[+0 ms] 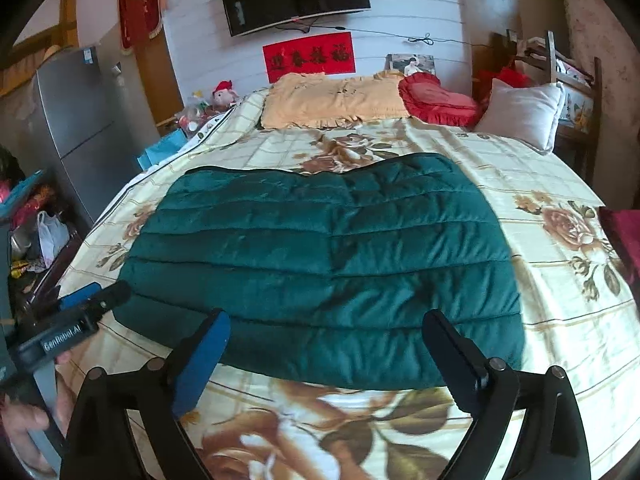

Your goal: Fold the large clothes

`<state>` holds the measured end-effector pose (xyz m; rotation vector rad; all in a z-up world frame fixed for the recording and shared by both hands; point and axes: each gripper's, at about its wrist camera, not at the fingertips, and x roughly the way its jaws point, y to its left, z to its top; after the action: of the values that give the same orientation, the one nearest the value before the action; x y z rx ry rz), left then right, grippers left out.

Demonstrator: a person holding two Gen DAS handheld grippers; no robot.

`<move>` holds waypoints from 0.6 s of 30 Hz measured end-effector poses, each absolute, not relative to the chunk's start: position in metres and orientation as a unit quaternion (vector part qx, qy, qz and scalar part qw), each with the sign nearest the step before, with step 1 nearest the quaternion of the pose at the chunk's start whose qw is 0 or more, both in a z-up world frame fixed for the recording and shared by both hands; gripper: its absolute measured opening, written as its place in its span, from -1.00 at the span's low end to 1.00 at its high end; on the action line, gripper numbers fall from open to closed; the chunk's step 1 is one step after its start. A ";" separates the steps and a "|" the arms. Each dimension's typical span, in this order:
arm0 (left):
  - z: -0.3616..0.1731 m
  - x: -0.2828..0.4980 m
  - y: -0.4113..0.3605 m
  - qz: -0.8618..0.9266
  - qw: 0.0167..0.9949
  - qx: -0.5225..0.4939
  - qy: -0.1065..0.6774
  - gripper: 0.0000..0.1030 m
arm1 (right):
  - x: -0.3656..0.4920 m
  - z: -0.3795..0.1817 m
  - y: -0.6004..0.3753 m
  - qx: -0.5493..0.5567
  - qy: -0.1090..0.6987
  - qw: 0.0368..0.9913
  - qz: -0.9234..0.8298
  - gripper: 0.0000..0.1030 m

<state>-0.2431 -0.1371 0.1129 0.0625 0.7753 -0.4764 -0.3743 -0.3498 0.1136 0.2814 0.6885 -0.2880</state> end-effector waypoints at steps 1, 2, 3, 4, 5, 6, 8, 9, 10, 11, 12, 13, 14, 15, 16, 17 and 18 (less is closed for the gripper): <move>0.114 -0.245 -0.137 -0.230 0.899 0.032 0.371 0.35 | -0.374 0.113 -0.346 0.137 0.333 0.922 -0.140 0.89; 0.114 -0.247 -0.138 -0.229 0.900 0.033 0.368 0.35 | -0.373 0.113 -0.343 0.136 0.332 0.923 -0.141 0.92; 0.115 -0.249 -0.139 -0.230 0.902 0.033 0.365 0.35 | -0.372 0.113 -0.340 0.135 0.331 0.923 -0.142 0.96; 0.116 -0.251 -0.139 -0.229 0.903 0.034 0.362 0.35 | -0.372 0.113 -0.337 0.134 0.329 0.924 -0.142 0.99; 0.116 -0.251 -0.139 -0.228 0.904 0.034 0.360 0.35 | -0.372 0.113 -0.335 0.132 0.328 0.924 -0.144 1.00; 0.116 -0.253 -0.140 -0.225 0.906 0.036 0.357 0.35 | -0.372 0.113 -0.333 0.128 0.327 0.925 -0.146 1.00; 0.115 -0.255 -0.141 -0.225 0.906 0.040 0.356 0.35 | -0.371 0.114 -0.329 0.120 0.325 0.926 -0.152 1.00; 0.115 -0.256 -0.142 -0.226 0.906 0.041 0.355 0.35 | -0.371 0.114 -0.327 0.116 0.325 0.926 -0.155 1.00; 0.115 -0.256 -0.143 -0.227 0.906 0.043 0.355 0.35 | -0.371 0.114 -0.325 0.113 0.324 0.926 -0.158 1.00; 0.116 -0.257 -0.144 -0.227 0.906 0.044 0.354 0.35 | -0.371 0.115 -0.325 0.112 0.322 0.927 -0.159 1.00; 0.116 -0.258 -0.145 -0.227 0.907 0.045 0.353 0.35 | -0.372 0.115 -0.326 0.112 0.320 0.927 -0.160 1.00; 0.116 -0.259 -0.146 -0.226 0.907 0.048 0.351 0.35 | -0.372 0.116 -0.326 0.112 0.319 0.927 -0.162 1.00; 0.116 -0.260 -0.147 -0.226 0.907 0.050 0.351 0.35 | -0.373 0.116 -0.326 0.111 0.318 0.927 -0.164 1.00; 0.116 -0.261 -0.147 -0.227 0.907 0.052 0.350 0.35 | -0.372 0.117 -0.327 0.109 0.317 0.927 -0.166 1.00; 0.116 -0.261 -0.148 -0.228 0.907 0.053 0.349 0.35 | -0.372 0.118 -0.326 0.106 0.316 0.928 -0.168 1.00; 0.117 -0.262 -0.149 -0.228 0.908 0.054 0.348 0.35 | -0.372 0.118 -0.327 0.104 0.316 0.928 -0.170 1.00; 0.117 -0.262 -0.149 -0.227 0.908 0.055 0.347 0.35 | -0.372 0.118 -0.327 0.102 0.316 0.927 -0.173 1.00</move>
<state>-0.2621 -0.1494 0.1167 0.1138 0.7168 -0.4691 -0.3716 -0.3268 0.1178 0.2094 0.6469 -0.3541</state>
